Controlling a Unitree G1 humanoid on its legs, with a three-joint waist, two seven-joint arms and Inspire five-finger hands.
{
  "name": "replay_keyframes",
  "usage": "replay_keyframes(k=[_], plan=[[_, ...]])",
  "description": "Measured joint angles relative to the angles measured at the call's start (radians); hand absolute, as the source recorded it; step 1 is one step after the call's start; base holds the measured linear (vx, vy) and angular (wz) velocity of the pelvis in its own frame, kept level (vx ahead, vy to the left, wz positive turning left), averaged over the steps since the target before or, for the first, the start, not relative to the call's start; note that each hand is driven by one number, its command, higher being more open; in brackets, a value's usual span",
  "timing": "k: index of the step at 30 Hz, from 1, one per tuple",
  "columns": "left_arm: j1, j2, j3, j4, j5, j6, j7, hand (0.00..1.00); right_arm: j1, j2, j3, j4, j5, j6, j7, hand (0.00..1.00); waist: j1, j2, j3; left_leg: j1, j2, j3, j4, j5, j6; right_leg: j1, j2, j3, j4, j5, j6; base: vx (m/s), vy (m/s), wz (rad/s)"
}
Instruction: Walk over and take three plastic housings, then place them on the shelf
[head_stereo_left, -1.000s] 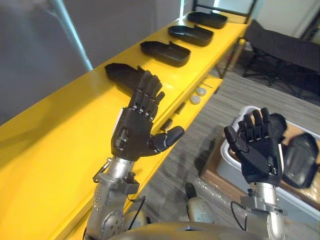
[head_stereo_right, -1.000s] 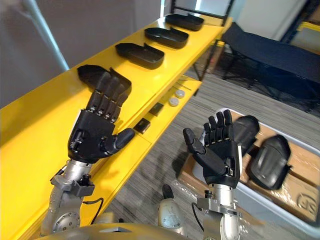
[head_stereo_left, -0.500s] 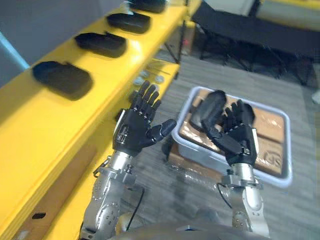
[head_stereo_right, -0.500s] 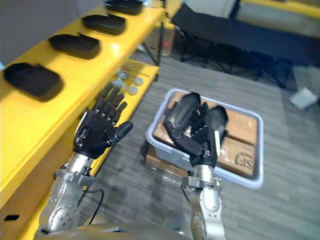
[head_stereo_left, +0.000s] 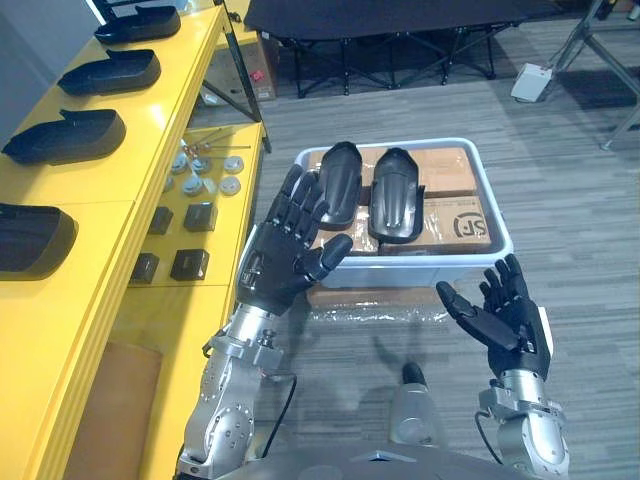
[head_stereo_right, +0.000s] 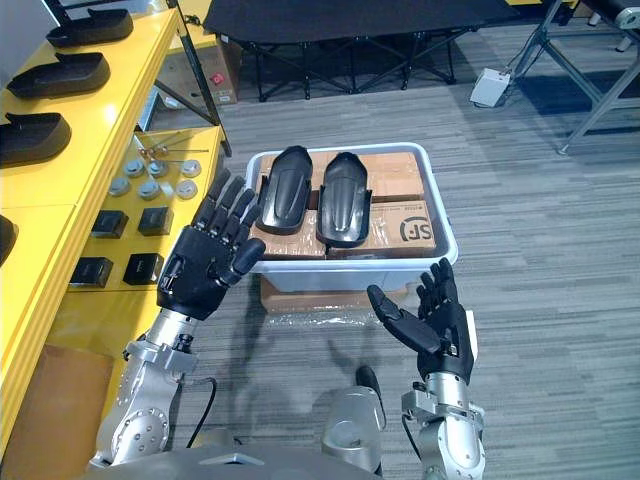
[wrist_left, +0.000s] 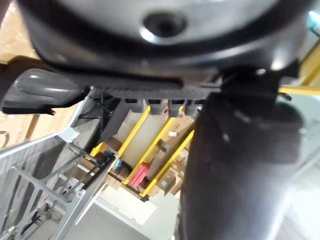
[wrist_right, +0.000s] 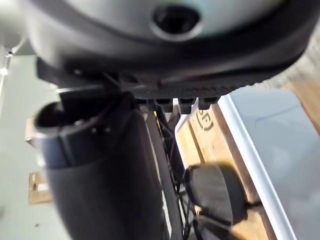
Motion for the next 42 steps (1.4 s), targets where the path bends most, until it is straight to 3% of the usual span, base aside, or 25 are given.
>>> replay_keyframes(k=[6, 11, 16, 21, 26, 30, 32, 37, 42], plan=[[-0.100, 0.051, 0.007, 0.006, 0.002, 0.032, 0.007, 1.00, -0.236, 0.024, -0.199, 0.116, -0.008, 0.000, -0.208, 1.00, 0.010, -0.051, 0.086, -0.136, 0.001, -0.032, 0.110, -0.017, -0.015, 0.008, -0.019, -0.099, -0.162, 0.131, -0.037, -0.09, 0.069, 0.02], [-0.155, 0.055, 0.039, 0.032, 0.011, 0.040, 0.008, 1.00, -0.437, -0.108, -0.291, 0.193, -0.001, 0.009, -0.340, 1.00, 0.044, -0.027, 0.171, -0.251, 0.005, -0.098, 0.184, -0.022, -0.017, -0.006, -0.019, -0.152, -0.217, 0.177, -0.028, -0.09, 0.013, 0.26], [-0.158, 0.064, 0.056, 0.082, 0.055, 0.060, 0.007, 1.00, -0.575, -0.203, -0.290, 0.301, 0.005, 0.049, -0.366, 1.00, 0.085, -0.025, 0.178, -0.304, 0.009, -0.139, 0.219, -0.025, -0.022, -0.012, -0.013, -0.186, -0.226, 0.187, -0.020, -0.04, 0.001, 0.20], [-0.179, 0.099, 0.066, 0.150, 0.055, 0.063, 0.007, 1.00, -0.709, -0.290, -0.290, 0.507, 0.028, 0.061, -0.367, 1.00, 0.130, -0.035, 0.204, -0.353, 0.004, -0.179, 0.278, -0.046, -0.017, -0.011, -0.013, -0.217, -0.224, 0.187, -0.021, -0.04, 0.048, 0.17], [-0.209, 0.128, 0.076, 0.233, 0.056, 0.076, 0.008, 1.00, -0.867, -0.429, -0.288, 0.720, 0.100, 0.120, -0.365, 1.00, 0.171, -0.037, 0.222, -0.406, -0.001, -0.212, 0.313, -0.050, -0.014, -0.027, -0.012, -0.252, -0.223, 0.195, -0.018, -0.03, 0.030, 0.15], [-0.222, 0.129, 0.070, 0.284, 0.056, 0.075, 0.010, 1.00, -0.962, -0.539, -0.277, 0.857, 0.149, 0.169, -0.365, 1.00, 0.197, -0.026, 0.230, -0.420, -0.003, -0.233, 0.317, -0.050, -0.013, -0.027, -0.012, -0.279, -0.218, 0.196, -0.017, -0.02, -0.002, 0.11], [-0.227, 0.125, 0.061, 0.294, 0.055, 0.075, 0.011, 1.00, -1.016, -0.603, -0.266, 0.920, 0.165, 0.194, -0.365, 1.00, 0.201, -0.002, 0.244, -0.446, -0.006, -0.258, 0.334, -0.050, -0.013, -0.032, -0.012, -0.311, -0.207, 0.196, -0.017, -0.03, 0.001, 0.21], [-0.235, 0.115, 0.054, 0.356, 0.052, 0.073, 0.027, 1.00, -1.094, -0.638, -0.228, 0.955, 0.174, 0.253, -0.366, 1.00, 0.235, 0.016, 0.251, -0.482, -0.007, -0.261, 0.349, -0.049, -0.012, -0.063, -0.012, -0.320, -0.205, 0.208, -0.016, -0.05, 0.013, 0.00], [-0.241, 0.081, 0.030, 0.390, 0.048, 0.065, 0.041, 1.00, -1.142, -0.690, -0.189, 0.955, 0.202, 0.345, -0.357, 1.00, 0.273, 0.055, 0.261, -0.516, -0.007, -0.268, 0.367, -0.046, -0.010, -0.089, -0.013, -0.342, -0.194, 0.215, -0.015, -0.06, 0.016, 0.00]])
